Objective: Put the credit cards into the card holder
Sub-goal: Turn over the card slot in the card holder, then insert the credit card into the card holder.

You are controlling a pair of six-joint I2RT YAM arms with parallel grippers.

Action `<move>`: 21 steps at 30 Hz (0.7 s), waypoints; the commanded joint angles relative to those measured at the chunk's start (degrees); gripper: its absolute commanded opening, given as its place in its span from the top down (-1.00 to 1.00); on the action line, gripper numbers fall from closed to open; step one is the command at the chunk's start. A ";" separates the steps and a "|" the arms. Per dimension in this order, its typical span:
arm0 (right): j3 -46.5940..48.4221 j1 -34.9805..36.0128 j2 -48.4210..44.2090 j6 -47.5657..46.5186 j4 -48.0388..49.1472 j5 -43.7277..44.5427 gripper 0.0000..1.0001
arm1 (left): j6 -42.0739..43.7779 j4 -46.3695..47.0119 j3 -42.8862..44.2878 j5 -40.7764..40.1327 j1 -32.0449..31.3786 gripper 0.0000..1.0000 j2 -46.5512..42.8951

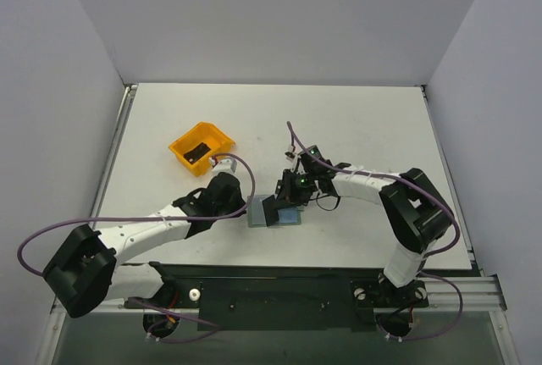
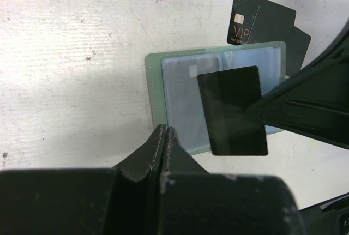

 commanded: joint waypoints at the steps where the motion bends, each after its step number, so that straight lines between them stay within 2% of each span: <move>1: -2.66 -2.32 -6.53 -0.27 1.32 0.96 1.00 | 2.10 3.81 3.14 1.37 0.39 1.00 2.31; 6: -5.29 -4.79 -9.34 -0.27 2.38 -0.18 1.00 | 2.11 5.30 3.67 1.81 0.39 1.00 5.39; 13: -8.37 -5.67 -7.77 2.80 9.22 -3.17 1.00 | 1.49 7.41 2.09 2.16 0.74 1.00 8.64; 21: -9.25 -5.67 -6.53 4.30 11.61 -4.75 1.00 | 1.40 7.42 0.94 2.60 1.18 1.00 10.05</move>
